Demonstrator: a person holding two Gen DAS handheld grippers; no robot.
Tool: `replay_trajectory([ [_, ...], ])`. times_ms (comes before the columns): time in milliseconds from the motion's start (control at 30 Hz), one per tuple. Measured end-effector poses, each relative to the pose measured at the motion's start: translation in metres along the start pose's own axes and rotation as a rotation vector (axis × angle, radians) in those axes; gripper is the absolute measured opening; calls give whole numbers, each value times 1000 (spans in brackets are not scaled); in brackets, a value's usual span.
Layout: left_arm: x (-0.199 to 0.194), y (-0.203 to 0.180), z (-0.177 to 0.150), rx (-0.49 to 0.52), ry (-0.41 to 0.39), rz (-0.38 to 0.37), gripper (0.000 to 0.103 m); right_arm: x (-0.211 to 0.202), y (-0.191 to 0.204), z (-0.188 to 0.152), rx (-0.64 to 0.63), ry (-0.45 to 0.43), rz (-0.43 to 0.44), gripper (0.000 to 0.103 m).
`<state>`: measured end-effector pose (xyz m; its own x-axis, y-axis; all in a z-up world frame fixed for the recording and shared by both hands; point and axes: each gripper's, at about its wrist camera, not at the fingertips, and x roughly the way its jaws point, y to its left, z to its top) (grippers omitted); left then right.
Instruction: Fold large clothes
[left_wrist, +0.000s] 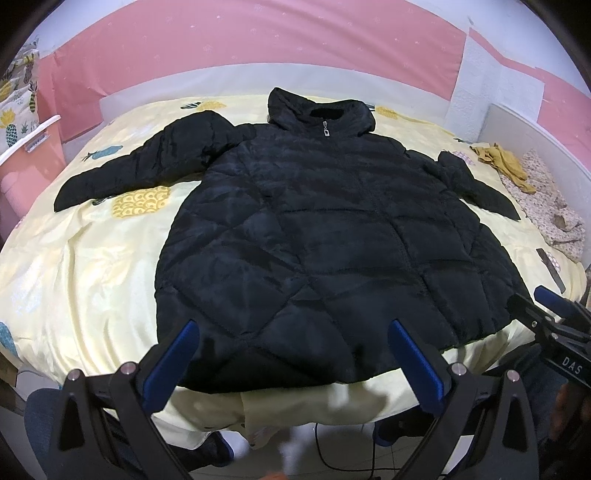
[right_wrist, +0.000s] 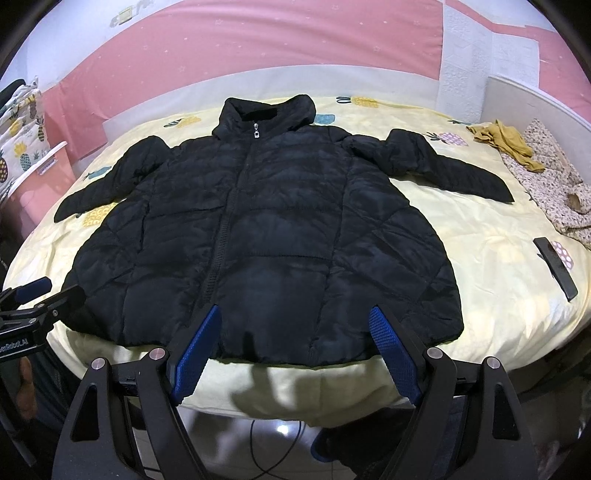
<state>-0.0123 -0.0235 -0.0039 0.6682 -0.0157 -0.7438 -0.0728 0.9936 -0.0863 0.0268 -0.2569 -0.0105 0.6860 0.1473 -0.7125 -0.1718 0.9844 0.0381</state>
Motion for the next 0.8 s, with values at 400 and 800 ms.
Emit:
replay_trajectory([
  [400,2,7,5,-12,12,-17,103,0,0,1,-4,5,3,82],
  [800,3,15,10,-13,16,-21,103,1,1,1,-6,6,4,82],
])
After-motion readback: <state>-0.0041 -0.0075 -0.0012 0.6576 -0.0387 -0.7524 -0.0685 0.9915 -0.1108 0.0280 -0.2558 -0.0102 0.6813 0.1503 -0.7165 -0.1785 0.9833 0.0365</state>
